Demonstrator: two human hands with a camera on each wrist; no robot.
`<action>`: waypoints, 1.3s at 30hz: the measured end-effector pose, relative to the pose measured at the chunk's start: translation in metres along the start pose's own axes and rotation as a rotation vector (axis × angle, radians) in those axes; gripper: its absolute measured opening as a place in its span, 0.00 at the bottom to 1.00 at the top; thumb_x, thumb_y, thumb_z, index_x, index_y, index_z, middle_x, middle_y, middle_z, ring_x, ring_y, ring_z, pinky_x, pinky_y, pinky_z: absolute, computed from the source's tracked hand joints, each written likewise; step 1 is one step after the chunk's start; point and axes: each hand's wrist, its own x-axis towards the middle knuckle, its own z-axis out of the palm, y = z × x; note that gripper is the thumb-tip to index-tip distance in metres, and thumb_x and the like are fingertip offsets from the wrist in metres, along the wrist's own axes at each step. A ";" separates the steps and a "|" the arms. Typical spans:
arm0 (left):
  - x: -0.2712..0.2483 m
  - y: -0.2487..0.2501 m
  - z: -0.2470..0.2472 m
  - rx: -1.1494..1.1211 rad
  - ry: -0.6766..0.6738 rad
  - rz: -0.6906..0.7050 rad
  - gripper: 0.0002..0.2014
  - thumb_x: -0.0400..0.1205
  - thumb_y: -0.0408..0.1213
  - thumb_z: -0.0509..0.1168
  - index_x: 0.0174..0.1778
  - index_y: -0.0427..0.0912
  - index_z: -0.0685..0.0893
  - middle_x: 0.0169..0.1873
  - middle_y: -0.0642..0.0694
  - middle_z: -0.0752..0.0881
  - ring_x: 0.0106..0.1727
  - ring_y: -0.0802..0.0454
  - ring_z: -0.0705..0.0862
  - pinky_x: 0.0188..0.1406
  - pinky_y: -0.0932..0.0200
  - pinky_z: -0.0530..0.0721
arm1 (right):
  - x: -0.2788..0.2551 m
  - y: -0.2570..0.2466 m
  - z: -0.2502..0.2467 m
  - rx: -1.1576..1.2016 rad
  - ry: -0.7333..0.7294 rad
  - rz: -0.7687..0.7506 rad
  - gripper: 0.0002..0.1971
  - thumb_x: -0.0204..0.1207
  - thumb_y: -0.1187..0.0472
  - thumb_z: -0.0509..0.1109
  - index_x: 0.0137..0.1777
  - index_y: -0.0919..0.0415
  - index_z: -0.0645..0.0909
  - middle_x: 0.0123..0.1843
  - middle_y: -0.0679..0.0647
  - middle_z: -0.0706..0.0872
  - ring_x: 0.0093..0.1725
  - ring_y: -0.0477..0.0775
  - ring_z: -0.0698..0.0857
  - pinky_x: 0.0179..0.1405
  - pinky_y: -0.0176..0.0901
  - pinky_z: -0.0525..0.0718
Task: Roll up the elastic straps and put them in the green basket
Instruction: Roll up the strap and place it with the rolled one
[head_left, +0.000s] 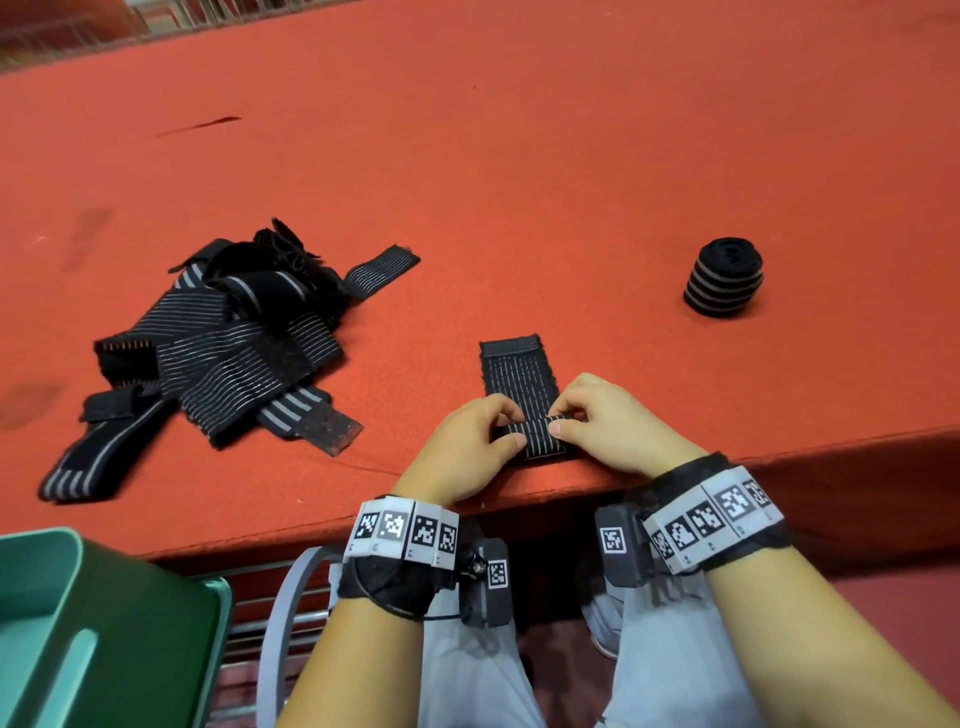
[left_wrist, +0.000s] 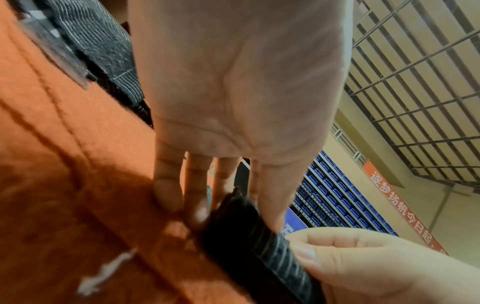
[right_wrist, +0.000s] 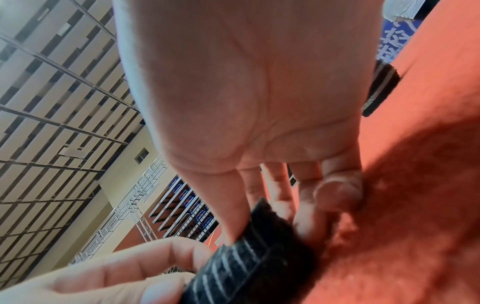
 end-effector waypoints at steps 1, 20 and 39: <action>-0.001 0.000 -0.001 -0.008 -0.004 0.001 0.11 0.79 0.42 0.73 0.55 0.55 0.81 0.50 0.55 0.81 0.50 0.58 0.79 0.54 0.58 0.78 | 0.000 0.000 0.001 0.003 0.005 -0.012 0.02 0.78 0.54 0.74 0.46 0.49 0.85 0.55 0.45 0.79 0.53 0.46 0.80 0.60 0.46 0.77; 0.004 -0.005 0.002 -0.078 0.030 -0.024 0.12 0.83 0.39 0.69 0.58 0.58 0.77 0.49 0.56 0.81 0.47 0.58 0.80 0.52 0.56 0.76 | -0.004 -0.006 -0.002 0.010 -0.026 -0.022 0.15 0.77 0.56 0.76 0.63 0.49 0.85 0.57 0.45 0.87 0.57 0.45 0.82 0.59 0.44 0.77; -0.003 0.006 -0.001 -0.106 -0.126 -0.084 0.15 0.76 0.36 0.77 0.50 0.54 0.78 0.45 0.49 0.85 0.33 0.55 0.84 0.36 0.50 0.88 | -0.016 -0.005 -0.008 0.020 -0.120 -0.021 0.07 0.80 0.53 0.72 0.55 0.44 0.80 0.46 0.43 0.81 0.44 0.40 0.78 0.49 0.44 0.75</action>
